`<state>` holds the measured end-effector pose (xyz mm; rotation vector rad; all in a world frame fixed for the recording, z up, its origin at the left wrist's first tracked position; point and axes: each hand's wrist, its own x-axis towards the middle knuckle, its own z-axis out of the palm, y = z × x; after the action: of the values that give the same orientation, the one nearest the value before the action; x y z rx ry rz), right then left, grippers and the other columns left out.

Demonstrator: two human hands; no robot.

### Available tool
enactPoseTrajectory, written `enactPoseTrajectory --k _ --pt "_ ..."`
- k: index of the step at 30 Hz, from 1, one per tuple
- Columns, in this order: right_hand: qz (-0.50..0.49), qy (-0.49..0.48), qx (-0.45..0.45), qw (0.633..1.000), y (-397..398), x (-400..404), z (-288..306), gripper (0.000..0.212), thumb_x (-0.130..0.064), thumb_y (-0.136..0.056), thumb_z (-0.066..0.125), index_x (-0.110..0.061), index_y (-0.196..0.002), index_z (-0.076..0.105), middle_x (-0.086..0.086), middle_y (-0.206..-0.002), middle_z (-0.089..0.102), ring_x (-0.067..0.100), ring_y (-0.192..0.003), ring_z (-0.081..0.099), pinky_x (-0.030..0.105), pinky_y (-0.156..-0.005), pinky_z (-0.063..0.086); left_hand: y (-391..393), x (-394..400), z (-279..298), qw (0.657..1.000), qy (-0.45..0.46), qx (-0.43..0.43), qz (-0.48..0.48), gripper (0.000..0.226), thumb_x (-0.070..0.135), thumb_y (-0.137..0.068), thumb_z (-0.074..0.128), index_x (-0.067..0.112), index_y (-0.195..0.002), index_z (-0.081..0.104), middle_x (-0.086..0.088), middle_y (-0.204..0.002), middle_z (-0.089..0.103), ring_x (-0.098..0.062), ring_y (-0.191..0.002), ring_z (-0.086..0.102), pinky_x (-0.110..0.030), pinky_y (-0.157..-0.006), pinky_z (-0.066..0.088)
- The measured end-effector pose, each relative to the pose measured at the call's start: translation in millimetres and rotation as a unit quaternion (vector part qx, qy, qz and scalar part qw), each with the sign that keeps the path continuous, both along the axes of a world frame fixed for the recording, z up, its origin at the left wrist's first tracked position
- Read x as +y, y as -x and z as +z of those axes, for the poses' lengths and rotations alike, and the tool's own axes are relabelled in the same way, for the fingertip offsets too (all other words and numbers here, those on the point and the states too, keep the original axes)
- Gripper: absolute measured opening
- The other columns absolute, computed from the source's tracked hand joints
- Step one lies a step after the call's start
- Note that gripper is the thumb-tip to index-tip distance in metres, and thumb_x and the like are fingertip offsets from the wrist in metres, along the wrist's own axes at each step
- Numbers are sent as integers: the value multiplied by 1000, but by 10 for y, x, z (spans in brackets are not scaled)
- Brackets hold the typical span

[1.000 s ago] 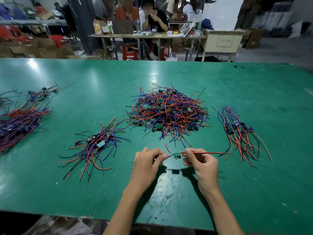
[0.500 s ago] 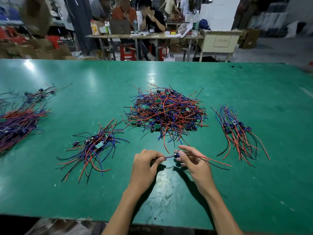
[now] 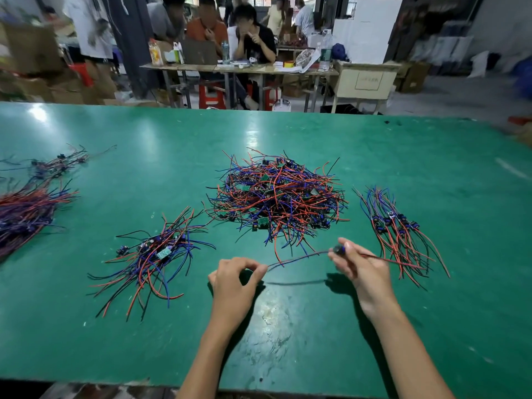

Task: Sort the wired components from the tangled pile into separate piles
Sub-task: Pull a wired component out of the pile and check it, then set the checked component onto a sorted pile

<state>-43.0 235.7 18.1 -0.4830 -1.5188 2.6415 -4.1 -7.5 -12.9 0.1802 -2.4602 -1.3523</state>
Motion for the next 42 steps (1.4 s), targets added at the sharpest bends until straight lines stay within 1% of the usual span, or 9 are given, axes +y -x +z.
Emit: enactPoseTrajectory --k 5,11,17,20,22,25,28,31,42 --pt "-136 181 34 974 570 416 436 11 -1 -102 52 5 -107 59 17 -86 74 17 -67 76 19 -74 60 27 -37 -8 994 -103 -30 31 9 40 -95 65 38 -86 68 4 -93 65 -24 -95 66 -50 -101 46" --pt "-200 313 -18 928 828 781 421 43 -7 -111 30 5 -152 30 20 -157 38 28 -142 45 19 -108 36 42 -46 -42 996 -76 -39 29 13 37 -96 63 37 -84 70 2 -84 71 -18 -94 63 -48 -98 46" --pt "-143 349 -22 926 793 773 450 20 3 -105 43 12 -118 55 17 -141 54 19 -108 67 16 -98 48 50 -48 -39 996 -78 -41 32 14 35 -96 63 38 -84 70 2 -87 70 -20 -92 65 -47 -97 48" --pt "-119 370 -37 921 781 663 451 17 4 -104 42 13 -117 47 28 -123 61 29 -94 70 25 -86 59 55 -49 -45 996 -76 -47 30 14 37 -96 63 39 -84 70 2 -87 69 -21 -93 64 -48 -98 47" --pt "-87 261 -45 960 794 485 465 10 3 -102 45 8 -109 50 25 -109 65 23 -85 70 22 -69 61 56 -46 -50 995 -81 -43 33 14 35 -95 64 39 -83 70 3 -85 70 -20 -92 64 -47 -98 47" --pt "2 -108 -24 994 695 158 267 13 -4 -96 63 -7 -109 65 8 -87 73 10 -62 64 20 -55 54 61 -42 -55 995 -87 -42 41 14 35 -94 65 42 -84 70 5 -84 69 -19 -91 66 -47 -98 48" --pt "97 -435 24 895 624 -159 -18 16 -27 -92 74 -26 -107 69 -3 -85 73 5 -59 61 20 -56 47 65 -54 -72 995 -88 -40 41 13 37 -94 64 46 -87 69 7 -84 69 -16 -91 65 -45 -97 49" --pt "90 -615 42 782 613 -411 -148 17 -47 -91 68 -46 -105 59 -12 -77 65 9 -72 61 25 -61 39 73 -57 -90 994 -92 -43 35 12 38 -94 64 45 -87 69 5 -86 69 -19 -93 65 -45 -95 49" --pt "-23 -616 162 770 221 -532 -244 14 -42 -96 65 -30 -88 66 -19 -79 65 1 -70 59 30 -66 50 71 -51 -78 995 -69 -52 48 12 39 -94 64 41 -83 71 3 -87 67 -24 -93 63 -45 -95 48"
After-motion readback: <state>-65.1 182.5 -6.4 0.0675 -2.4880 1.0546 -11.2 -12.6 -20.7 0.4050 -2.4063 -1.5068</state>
